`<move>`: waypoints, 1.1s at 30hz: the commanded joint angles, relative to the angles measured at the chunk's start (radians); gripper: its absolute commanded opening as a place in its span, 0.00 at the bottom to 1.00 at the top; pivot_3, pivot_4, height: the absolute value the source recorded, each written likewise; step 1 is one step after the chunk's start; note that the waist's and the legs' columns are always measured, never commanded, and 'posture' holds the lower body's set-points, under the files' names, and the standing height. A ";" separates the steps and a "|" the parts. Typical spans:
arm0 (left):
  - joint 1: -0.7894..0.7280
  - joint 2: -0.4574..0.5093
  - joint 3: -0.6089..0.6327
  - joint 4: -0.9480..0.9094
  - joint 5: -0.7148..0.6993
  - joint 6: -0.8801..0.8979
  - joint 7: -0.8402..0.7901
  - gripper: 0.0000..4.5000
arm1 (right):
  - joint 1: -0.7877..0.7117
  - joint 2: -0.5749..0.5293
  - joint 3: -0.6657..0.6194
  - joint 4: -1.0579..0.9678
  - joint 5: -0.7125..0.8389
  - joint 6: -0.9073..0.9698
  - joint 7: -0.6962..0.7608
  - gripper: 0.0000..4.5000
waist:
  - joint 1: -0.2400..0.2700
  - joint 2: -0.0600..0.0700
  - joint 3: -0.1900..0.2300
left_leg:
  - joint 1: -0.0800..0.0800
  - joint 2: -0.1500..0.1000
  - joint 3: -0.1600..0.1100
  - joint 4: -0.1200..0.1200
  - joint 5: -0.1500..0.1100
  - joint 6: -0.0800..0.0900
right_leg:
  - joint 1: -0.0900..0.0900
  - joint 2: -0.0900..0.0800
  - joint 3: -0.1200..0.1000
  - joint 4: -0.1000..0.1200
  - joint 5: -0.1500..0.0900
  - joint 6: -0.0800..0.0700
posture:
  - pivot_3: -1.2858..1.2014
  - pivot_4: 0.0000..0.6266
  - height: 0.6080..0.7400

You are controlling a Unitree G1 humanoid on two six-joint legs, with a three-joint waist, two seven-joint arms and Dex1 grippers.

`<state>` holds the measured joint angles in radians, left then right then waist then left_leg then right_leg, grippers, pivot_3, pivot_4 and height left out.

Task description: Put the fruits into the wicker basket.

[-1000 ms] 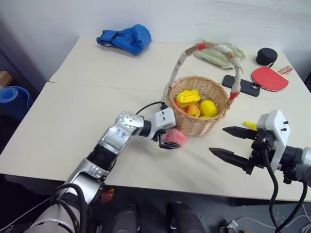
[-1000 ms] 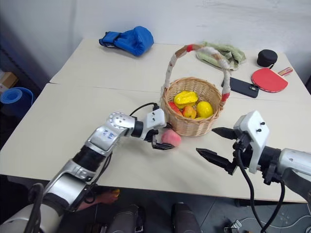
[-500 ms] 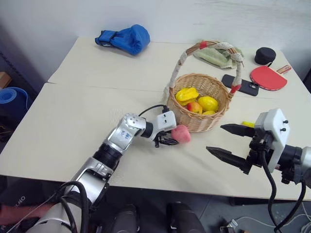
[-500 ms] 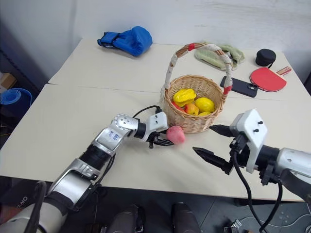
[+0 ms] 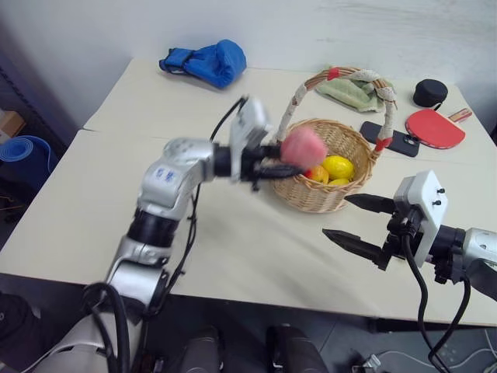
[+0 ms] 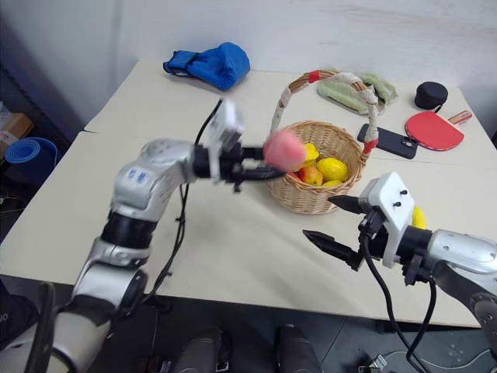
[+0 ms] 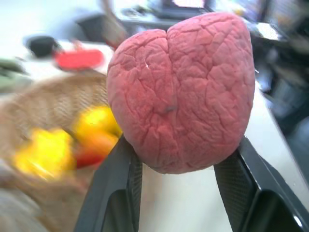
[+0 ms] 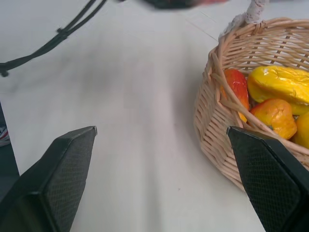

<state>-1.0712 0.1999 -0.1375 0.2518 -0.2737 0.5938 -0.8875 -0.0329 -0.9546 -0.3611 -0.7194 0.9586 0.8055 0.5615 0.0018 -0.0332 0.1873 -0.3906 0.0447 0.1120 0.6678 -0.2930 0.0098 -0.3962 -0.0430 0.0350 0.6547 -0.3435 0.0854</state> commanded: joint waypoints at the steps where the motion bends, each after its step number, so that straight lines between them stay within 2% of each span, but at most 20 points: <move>1: -0.091 -0.058 -0.032 0.156 0.065 -0.048 0.078 0.39 | -0.010 0.018 -0.003 -0.010 -0.031 -0.025 -0.013 1.00 | -0.002 0.000 0.000 | 0.000 0.000 0.000 -0.001 0.000 0.000 | 0.000 0.000 0.000 -0.001 0.000 0.000 | 0.52 0.24 1.00; 4: -0.159 -0.087 -0.075 0.306 0.136 -0.107 0.108 0.39 | -0.008 0.036 -0.017 -0.024 -0.038 -0.018 -0.043 1.00 | -0.008 0.000 0.000 | 0.001 0.001 0.002 -0.002 0.000 -0.001 | -0.001 0.001 0.001 -0.001 0.000 0.000 | 0.52 0.24 1.00; 5: -0.170 -0.086 -0.087 0.334 0.151 -0.124 0.098 0.54 | -0.009 0.040 -0.026 -0.027 -0.036 -0.014 -0.054 1.00 | -0.008 0.000 0.000 | 0.001 0.002 0.003 -0.003 0.000 -0.001 | -0.002 0.002 0.002 0.000 0.000 0.000 | 0.52 0.24 1.00; 9: -0.161 -0.060 -0.091 0.356 0.171 -0.172 0.056 0.81 | 0.005 0.060 -0.022 -0.037 -0.051 -0.017 -0.087 1.00 | -0.008 0.000 0.000 | 0.001 0.002 0.004 -0.003 0.002 -0.004 | -0.005 0.002 0.003 0.003 0.000 0.000 | 0.52 0.24 1.00; 10: -0.149 -0.048 -0.085 0.342 0.169 -0.173 0.048 0.90 | 0.015 0.067 -0.020 -0.044 -0.059 -0.018 -0.097 1.00 | -0.007 0.000 0.000 | 0.000 0.002 0.004 -0.003 0.002 -0.004 | -0.006 0.002 0.003 0.003 0.000 -0.001 | 0.52 0.24 1.00; 12: -0.119 -0.018 -0.059 0.281 0.144 -0.149 0.032 0.99 | 0.028 0.085 -0.027 -0.056 -0.063 -0.018 -0.120 1.00 | -0.006 0.000 0.000 | 0.000 0.002 0.004 -0.003 0.002 -0.004 | -0.006 0.002 0.003 0.004 0.000 -0.001 | 0.52 0.24 1.00; 17: -0.027 0.073 0.061 0.056 0.011 -0.051 -0.031 0.99 | 0.058 0.142 -0.098 -0.012 -0.075 -0.027 -0.168 1.00 | -0.006 0.000 0.000 | 0.000 0.003 0.005 -0.003 0.002 -0.005 | -0.007 0.001 0.003 0.006 0.000 0.000 | 0.52 0.24 1.00; 21: 0.117 0.296 0.196 -0.239 -0.229 0.167 -0.209 0.99 | 0.123 0.174 -0.215 0.006 -0.118 -0.003 -0.243 1.00 | -0.023 0.000 0.000 | 0.000 0.004 0.005 -0.004 0.002 -0.006 | -0.008 0.001 0.003 0.008 0.000 0.000 | 0.52 0.24 1.00; 25: 0.302 0.521 0.246 -0.431 -0.354 0.233 -0.366 0.99 | 0.219 0.165 -0.351 0.023 -0.152 0.022 -0.246 1.00 | -0.029 0.002 -0.001 | 0.002 0.004 0.003 -0.004 0.002 -0.008 | -0.009 0.001 0.001 0.012 0.000 0.000 | 0.52 0.24 1.00; 29: 0.400 0.602 0.257 -0.510 -0.375 0.225 -0.366 0.99 | 0.251 0.159 -0.400 0.089 -0.208 0.054 -0.276 1.00 | -0.025 0.002 -0.001 | 0.004 0.003 0.001 -0.004 0.002 -0.007 | 0.000 0.001 -0.001 0.003 -0.002 -0.004 | 0.52 0.24 1.00; 33: 0.461 0.613 0.249 -0.549 -0.368 0.171 -0.351 0.99 | 0.229 0.150 -0.335 0.222 -0.263 0.078 -0.268 1.00 | -0.029 0.001 -0.001 | 0.007 0.001 0.001 -0.004 0.001 -0.004 | 0.004 -0.001 0.000 0.003 -0.002 -0.003 | 0.52 0.24 1.00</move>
<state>-0.6158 0.8094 0.0989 -0.2703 -0.6268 0.7939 -1.2456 0.2072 -0.7834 -0.7095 -0.5455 0.7340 0.8811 0.2922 -0.0275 -0.0319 0.1864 -0.3834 0.0454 0.1134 0.6639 -0.2919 0.0054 -0.3921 -0.0441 0.0353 0.6576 -0.3452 0.0822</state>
